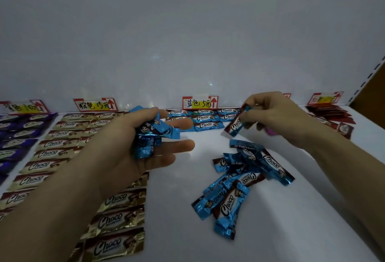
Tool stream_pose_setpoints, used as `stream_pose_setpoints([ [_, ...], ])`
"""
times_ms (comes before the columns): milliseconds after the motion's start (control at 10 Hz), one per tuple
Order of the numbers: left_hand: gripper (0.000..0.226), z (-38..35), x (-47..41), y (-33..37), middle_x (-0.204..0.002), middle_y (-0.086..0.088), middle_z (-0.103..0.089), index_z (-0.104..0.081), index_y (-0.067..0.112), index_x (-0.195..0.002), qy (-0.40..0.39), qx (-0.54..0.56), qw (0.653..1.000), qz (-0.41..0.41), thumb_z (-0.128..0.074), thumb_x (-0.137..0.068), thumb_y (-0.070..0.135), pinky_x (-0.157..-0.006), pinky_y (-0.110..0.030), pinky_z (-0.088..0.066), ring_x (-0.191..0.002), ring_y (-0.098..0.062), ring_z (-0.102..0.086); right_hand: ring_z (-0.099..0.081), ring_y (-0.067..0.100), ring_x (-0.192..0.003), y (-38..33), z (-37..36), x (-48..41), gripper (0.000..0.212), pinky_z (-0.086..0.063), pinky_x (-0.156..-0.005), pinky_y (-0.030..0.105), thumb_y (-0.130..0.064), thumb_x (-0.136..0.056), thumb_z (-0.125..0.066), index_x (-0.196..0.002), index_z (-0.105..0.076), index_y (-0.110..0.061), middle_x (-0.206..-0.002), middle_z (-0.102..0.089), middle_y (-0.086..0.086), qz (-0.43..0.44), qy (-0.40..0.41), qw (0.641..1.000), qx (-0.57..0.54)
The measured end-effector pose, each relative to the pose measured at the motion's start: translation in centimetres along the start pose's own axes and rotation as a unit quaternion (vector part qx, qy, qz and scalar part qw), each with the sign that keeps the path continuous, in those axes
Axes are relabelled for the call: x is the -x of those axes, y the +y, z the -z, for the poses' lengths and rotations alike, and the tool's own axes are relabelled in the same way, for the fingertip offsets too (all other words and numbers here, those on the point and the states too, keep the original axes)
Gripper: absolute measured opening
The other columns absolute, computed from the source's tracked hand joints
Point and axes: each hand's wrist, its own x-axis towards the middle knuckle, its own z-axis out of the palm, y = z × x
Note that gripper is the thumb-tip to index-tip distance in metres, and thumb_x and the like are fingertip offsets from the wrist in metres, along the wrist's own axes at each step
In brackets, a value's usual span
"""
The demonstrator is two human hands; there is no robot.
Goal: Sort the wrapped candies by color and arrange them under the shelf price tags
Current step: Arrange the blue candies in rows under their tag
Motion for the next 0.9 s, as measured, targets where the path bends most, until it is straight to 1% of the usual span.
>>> stream_pose_setpoints([
  [100,0.041,1.4,-1.4,-0.3,-0.098,-0.019,-0.061,-0.058,0.002,-0.130,0.029,-0.032,0.999,-0.009,-0.054,-0.100,0.030,-0.041,-0.027,-0.049,-0.065,-0.023,-0.061,-0.051,0.002,-0.045,1.2,-0.2,-0.7,0.008,-0.040,-0.047,0.022,-0.015,-0.086,-0.076,-0.091,-0.072,-0.011,-0.067,-0.066,0.004,-0.009,0.059,0.998,0.011],
  [200,0.029,0.9,-0.6,0.2,-0.093,-0.018,-0.063,-0.065,0.003,-0.112,0.011,-0.071,0.997,-0.013,-0.057,-0.095,0.025,-0.042,-0.027,-0.049,-0.061,-0.021,-0.062,-0.063,0.004,-0.067,2.3,-0.6,-1.4,0.016,-0.045,-0.060,0.023,-0.019,-0.084,-0.080,-0.093,-0.067,-0.023,-0.078,-0.071,-0.003,0.001,0.100,0.988,0.121],
  [300,0.025,0.4,-0.2,0.2,-0.074,-0.014,-0.067,-0.068,0.007,-0.086,-0.041,-0.095,0.994,-0.024,-0.065,-0.070,0.025,-0.042,-0.027,-0.049,-0.053,-0.021,-0.064,-0.060,0.008,-0.079,2.7,-1.0,-1.8,0.010,-0.045,-0.063,0.025,-0.030,-0.086,-0.076,-0.088,-0.066,-0.029,-0.090,-0.067,-0.007,0.008,0.097,0.954,0.283],
  [400,0.030,0.3,-0.4,0.3,-0.073,-0.016,-0.066,-0.065,0.005,-0.086,-0.041,-0.109,0.993,-0.028,-0.062,-0.065,0.026,-0.042,-0.027,-0.050,-0.052,-0.021,-0.063,-0.057,0.013,-0.083,3.1,-1.2,-1.9,0.012,-0.051,-0.068,0.032,-0.038,-0.086,-0.073,-0.080,-0.064,-0.032,-0.092,-0.062,-0.006,0.021,0.126,0.930,0.345],
  [500,0.034,0.6,-1.2,0.2,-0.092,-0.023,-0.064,-0.068,0.007,-0.097,-0.006,-0.074,0.997,-0.011,-0.063,-0.068,0.024,-0.044,-0.030,-0.050,-0.058,-0.023,-0.061,-0.059,0.010,-0.083,2.8,-1.0,-1.8,0.008,-0.049,-0.067,0.026,-0.027,-0.088,-0.071,-0.082,-0.069,-0.032,-0.091,-0.065,-0.008,0.067,0.116,0.939,0.317],
  [600,0.033,0.5,-1.1,0.2,-0.093,-0.023,-0.067,-0.069,0.009,-0.097,-0.003,-0.043,0.999,0.003,-0.062,-0.068,0.022,-0.044,-0.030,-0.051,-0.055,-0.024,-0.063,-0.057,0.000,-0.075,2.4,-1.0,-1.4,0.015,-0.039,-0.059,0.012,-0.016,-0.088,-0.072,-0.084,-0.073,-0.030,-0.083,-0.064,-0.017,0.063,0.046,0.952,0.295],
  [700,0.021,0.0,-0.7,0.1,-0.074,-0.018,-0.071,-0.070,0.010,-0.094,-0.015,-0.016,1.000,0.009,-0.058,-0.078,0.016,-0.040,-0.029,-0.050,-0.049,-0.023,-0.064,-0.057,0.000,-0.075,2.5,-1.7,-1.4,0.016,-0.044,-0.063,0.014,-0.013,-0.089,-0.073,-0.087,-0.076,-0.029,-0.082,-0.065,-0.017,0.069,0.060,0.952,0.292],
  [800,0.019,-0.3,-0.4,0.3,-0.069,-0.016,-0.070,-0.068,0.008,-0.093,-0.018,-0.006,1.000,0.017,-0.049,-0.089,0.010,-0.039,-0.028,-0.050,-0.046,-0.021,-0.061,-0.058,0.003,-0.077,2.5,-2.2,-1.5,0.016,-0.053,-0.071,0.026,-0.014,-0.089,-0.072,-0.088,-0.076,-0.030,-0.084,-0.065,-0.015,0.062,0.079,0.954,0.283],
  [900,0.033,-0.2,-0.4,0.3,-0.068,-0.015,-0.069,-0.068,0.007,-0.095,-0.040,0.009,0.999,0.007,-0.052,-0.065,0.009,-0.040,-0.026,-0.046,-0.046,-0.020,-0.057,-0.055,0.000,-0.074,2.4,-2.3,-1.5,0.013,-0.051,-0.071,0.025,-0.016,-0.090,-0.072,-0.091,-0.076,-0.028,-0.085,-0.064,-0.015,0.063,0.084,0.952,0.287],
])
